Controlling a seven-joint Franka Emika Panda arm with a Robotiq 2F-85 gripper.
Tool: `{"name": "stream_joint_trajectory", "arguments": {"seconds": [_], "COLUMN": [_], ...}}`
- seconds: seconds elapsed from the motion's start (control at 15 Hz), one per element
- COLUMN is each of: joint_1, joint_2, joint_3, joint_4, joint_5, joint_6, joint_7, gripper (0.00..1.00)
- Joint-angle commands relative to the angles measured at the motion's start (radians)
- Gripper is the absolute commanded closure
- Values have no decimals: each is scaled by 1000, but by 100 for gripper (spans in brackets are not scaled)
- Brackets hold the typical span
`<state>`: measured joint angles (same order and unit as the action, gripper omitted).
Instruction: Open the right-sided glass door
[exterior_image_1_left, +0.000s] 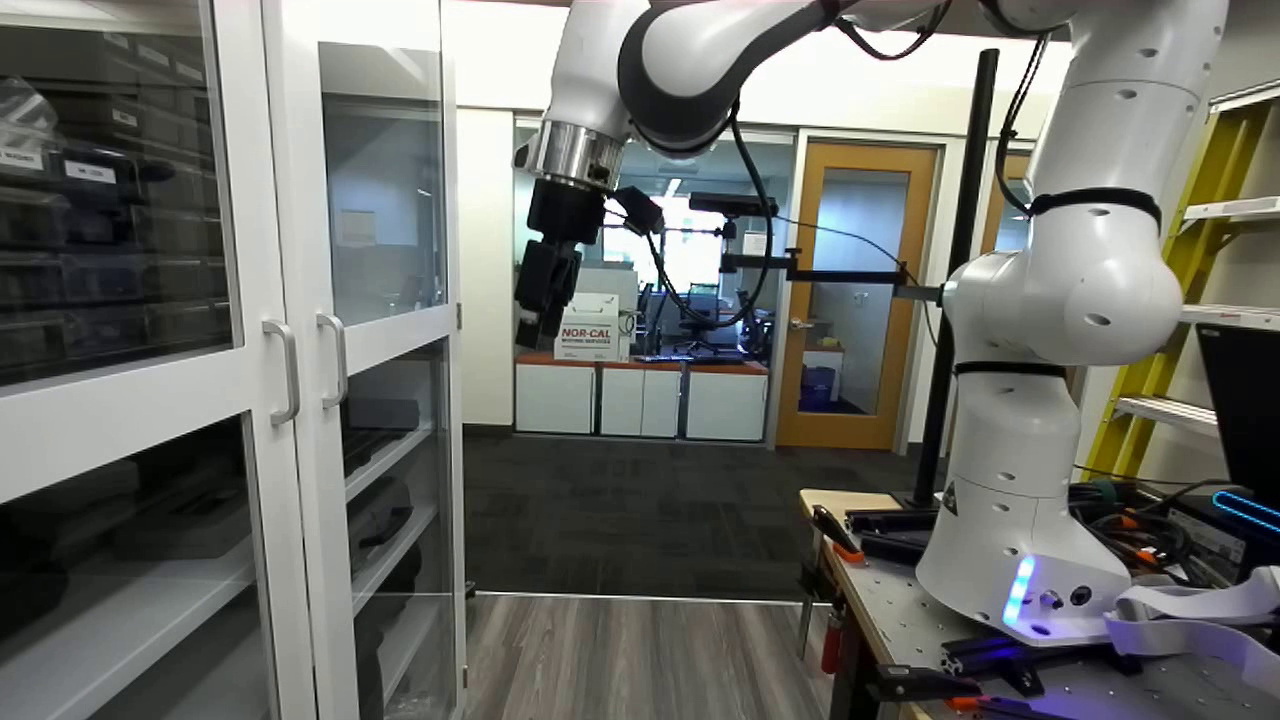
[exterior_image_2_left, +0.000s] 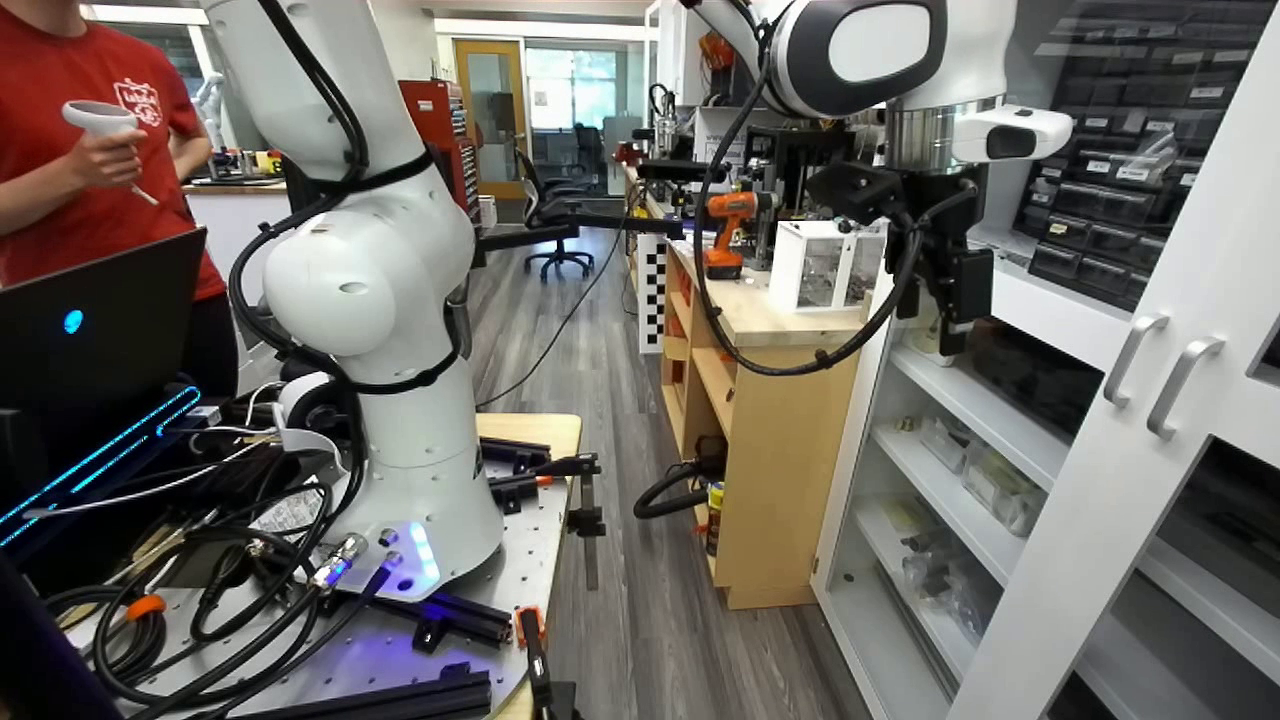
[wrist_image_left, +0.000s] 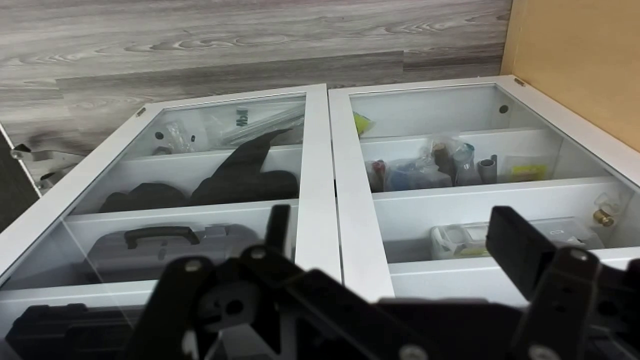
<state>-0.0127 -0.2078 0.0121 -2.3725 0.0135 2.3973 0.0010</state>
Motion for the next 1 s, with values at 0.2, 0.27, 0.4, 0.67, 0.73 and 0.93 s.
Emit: {"name": "stream_joint_trajectory", "arguments": {"seconds": [0.2, 0.27, 0.4, 0.67, 0.73, 0.93], "joint_1": [-3, -3, -3, -4, -5, -9], "joint_2": [31, 38, 54, 102, 114, 144], "joint_3": [-7, -9, -11, -12, -11, -14], "joint_4": [10, 12, 15, 26, 28, 42], "joint_5": [-15, -12, -11, -17, -21, -28], "joint_6": [58, 76, 113, 199, 220, 277], "joint_7": [11, 9, 8, 11, 14, 21], "gripper": [0, 0, 0, 0, 0, 0]}}
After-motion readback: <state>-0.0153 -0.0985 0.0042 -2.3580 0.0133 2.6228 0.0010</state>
